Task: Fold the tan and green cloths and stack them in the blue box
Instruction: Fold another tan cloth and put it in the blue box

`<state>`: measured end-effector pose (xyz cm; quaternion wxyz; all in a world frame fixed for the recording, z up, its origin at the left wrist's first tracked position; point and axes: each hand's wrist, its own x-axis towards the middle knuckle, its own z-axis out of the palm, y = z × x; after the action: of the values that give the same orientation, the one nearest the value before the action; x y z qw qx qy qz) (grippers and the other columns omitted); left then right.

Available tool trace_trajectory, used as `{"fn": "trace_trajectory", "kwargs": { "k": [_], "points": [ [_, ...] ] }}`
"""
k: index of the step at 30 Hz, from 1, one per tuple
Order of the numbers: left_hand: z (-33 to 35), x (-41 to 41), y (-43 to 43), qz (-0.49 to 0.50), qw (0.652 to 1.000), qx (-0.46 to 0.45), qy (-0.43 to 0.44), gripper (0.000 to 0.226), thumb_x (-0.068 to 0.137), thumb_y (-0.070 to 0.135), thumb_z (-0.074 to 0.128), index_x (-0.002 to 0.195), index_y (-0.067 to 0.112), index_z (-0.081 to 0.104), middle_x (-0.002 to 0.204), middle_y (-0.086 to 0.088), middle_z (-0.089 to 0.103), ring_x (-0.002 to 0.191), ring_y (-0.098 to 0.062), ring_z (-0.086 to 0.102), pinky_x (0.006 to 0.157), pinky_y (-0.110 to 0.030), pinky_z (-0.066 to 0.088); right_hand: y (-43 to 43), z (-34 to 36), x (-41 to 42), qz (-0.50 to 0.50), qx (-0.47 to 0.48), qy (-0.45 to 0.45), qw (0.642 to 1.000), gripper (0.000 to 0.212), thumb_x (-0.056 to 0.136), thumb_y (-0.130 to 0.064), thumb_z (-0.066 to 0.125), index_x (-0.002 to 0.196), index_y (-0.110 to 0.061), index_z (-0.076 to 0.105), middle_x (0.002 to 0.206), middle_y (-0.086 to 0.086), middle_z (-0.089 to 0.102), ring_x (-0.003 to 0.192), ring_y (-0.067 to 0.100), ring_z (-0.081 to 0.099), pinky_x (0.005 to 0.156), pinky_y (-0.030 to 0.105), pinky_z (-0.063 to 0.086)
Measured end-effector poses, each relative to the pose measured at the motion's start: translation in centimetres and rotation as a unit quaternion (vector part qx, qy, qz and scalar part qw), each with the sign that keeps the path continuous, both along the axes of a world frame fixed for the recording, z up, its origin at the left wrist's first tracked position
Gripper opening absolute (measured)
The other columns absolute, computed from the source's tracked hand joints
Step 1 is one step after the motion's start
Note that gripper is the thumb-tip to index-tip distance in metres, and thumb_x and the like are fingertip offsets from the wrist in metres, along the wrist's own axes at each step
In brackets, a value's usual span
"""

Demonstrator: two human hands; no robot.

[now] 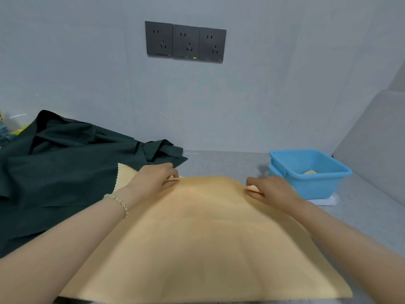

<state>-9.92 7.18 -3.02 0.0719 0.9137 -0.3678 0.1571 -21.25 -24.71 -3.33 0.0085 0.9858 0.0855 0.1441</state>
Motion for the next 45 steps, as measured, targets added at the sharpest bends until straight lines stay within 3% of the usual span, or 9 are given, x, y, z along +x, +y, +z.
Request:
{"fn": "trace_trajectory", "kwargs": {
  "k": [3, 7, 12, 19, 24, 29, 36, 42, 45],
  "points": [
    [0.7, -3.1, 1.6, -0.048, 0.996, -0.013, -0.072, 0.018, 0.08, 0.015, 0.074, 0.097, 0.021, 0.071, 0.078, 0.007, 0.049, 0.056, -0.016, 0.049, 0.048, -0.024, 0.032, -0.2, 0.3, -3.9, 0.035, -0.026, -0.04, 0.998, 0.013, 0.092, -0.028, 0.057, 0.097, -0.018, 0.064, 0.08, -0.006, 0.065, 0.069, 0.022, 0.059, 0.056, 0.031, 0.036],
    [1.6, -8.2, 3.3, -0.127, 0.976, 0.062, -0.167, 0.036, 0.044, 0.004, 0.092, 0.069, 0.021, 0.073, 0.064, 0.003, 0.055, 0.034, -0.016, 0.042, 0.036, -0.015, 0.018, 0.7, 0.3, -8.9, 0.088, -0.012, -0.109, 0.99, 0.006, 0.078, -0.022, 0.07, 0.083, -0.019, 0.069, 0.073, -0.01, 0.067, 0.051, 0.016, 0.06, 0.042, 0.027, 0.04],
    [0.2, -13.0, 4.7, -0.177, 0.968, 0.054, -0.17, 0.023, 0.053, 0.031, 0.093, 0.066, 0.034, 0.074, 0.063, 0.013, 0.056, 0.033, -0.01, 0.041, 0.036, -0.015, 0.017, 1.5, -1.0, -13.4, 0.095, 0.026, -0.107, 0.989, 0.033, 0.055, -0.015, 0.091, 0.082, -0.024, 0.075, 0.081, -0.018, 0.071, 0.066, 0.002, 0.067, 0.049, 0.014, 0.048],
    [-2.9, -17.1, 5.9, -0.191, 0.974, 0.047, -0.114, 0.02, 0.058, 0.044, 0.087, 0.074, 0.041, 0.075, 0.071, 0.02, 0.063, 0.038, -0.002, 0.048, 0.035, -0.013, 0.026, 3.5, -3.9, -17.7, 0.068, 0.087, -0.048, 0.993, 0.032, 0.065, -0.03, 0.085, 0.095, -0.032, 0.075, 0.073, -0.025, 0.051, 0.064, -0.002, 0.054, 0.046, 0.006, 0.03],
    [-5.0, -17.4, 6.4, -0.188, 0.98, 0.007, -0.073, 0.011, 0.079, 0.041, 0.072, 0.088, 0.037, 0.076, 0.09, 0.017, 0.07, 0.065, -0.002, 0.063, 0.049, -0.011, 0.042, 4.0, -5.1, -19.3, 0.039, 0.118, 0.014, 0.992, 0.043, 0.084, -0.064, 0.046, 0.114, -0.04, 0.065, 0.096, -0.027, 0.052, 0.067, -0.009, 0.051, 0.059, 0.003, 0.033],
    [-6.0, -18.0, 6.2, -0.172, 0.984, -0.007, -0.043, 0.051, 0.097, 0.05, 0.023, 0.11, 0.036, 0.071, 0.119, 0.013, 0.066, 0.099, -0.008, 0.067, 0.079, -0.022, 0.054, 6.1, -5.2, -18.8, 0.09, 0.092, 0.001, 0.992, 0.043, 0.086, -0.055, 0.054, 0.118, -0.03, 0.066, 0.121, -0.011, 0.061, 0.101, 0.006, 0.059, 0.083, 0.024, 0.045],
    [-5.9, -18.4, 5.5, -0.159, 0.987, -0.016, -0.034, 0.027, 0.087, 0.033, 0.066, 0.113, 0.031, 0.07, 0.12, 0.008, 0.066, 0.101, -0.014, 0.067, 0.083, -0.029, 0.055, 10.0, -5.7, -17.1, 0.149, 0.104, -0.031, 0.983, 0.031, 0.087, -0.035, 0.065, 0.116, -0.025, 0.069, 0.126, -0.009, 0.062, 0.106, 0.014, 0.064, 0.091, 0.03, 0.05],
    [-6.3, -18.0, 5.5, -0.136, 0.986, 0.072, 0.067, 0.04, 0.1, 0.049, 0.031, 0.136, 0.041, 0.047, 0.146, 0.018, 0.041, 0.131, -0.006, 0.042, 0.102, -0.024, 0.038, 10.7, -6.1, -17.0, 0.168, 0.121, -0.009, 0.978, 0.024, 0.088, -0.033, 0.063, 0.109, -0.026, 0.073, 0.118, -0.009, 0.067, 0.102, 0.013, 0.066, 0.079, 0.029, 0.056],
    [-5.6, -17.6, 5.2, -0.11, 0.983, 0.106, 0.101, 0.051, 0.094, 0.063, 0.023, 0.134, 0.043, 0.049, 0.142, 0.022, 0.044, 0.128, -0.001, 0.04, 0.099, -0.024, 0.036, 10.7, -6.2, -17.0, 0.173, 0.13, -0.003, 0.976, 0.021, 0.088, -0.032, 0.063, 0.105, -0.026, 0.074, 0.113, -0.009, 0.069, 0.099, 0.013, 0.065, 0.078, 0.027, 0.055]
  ]
}}
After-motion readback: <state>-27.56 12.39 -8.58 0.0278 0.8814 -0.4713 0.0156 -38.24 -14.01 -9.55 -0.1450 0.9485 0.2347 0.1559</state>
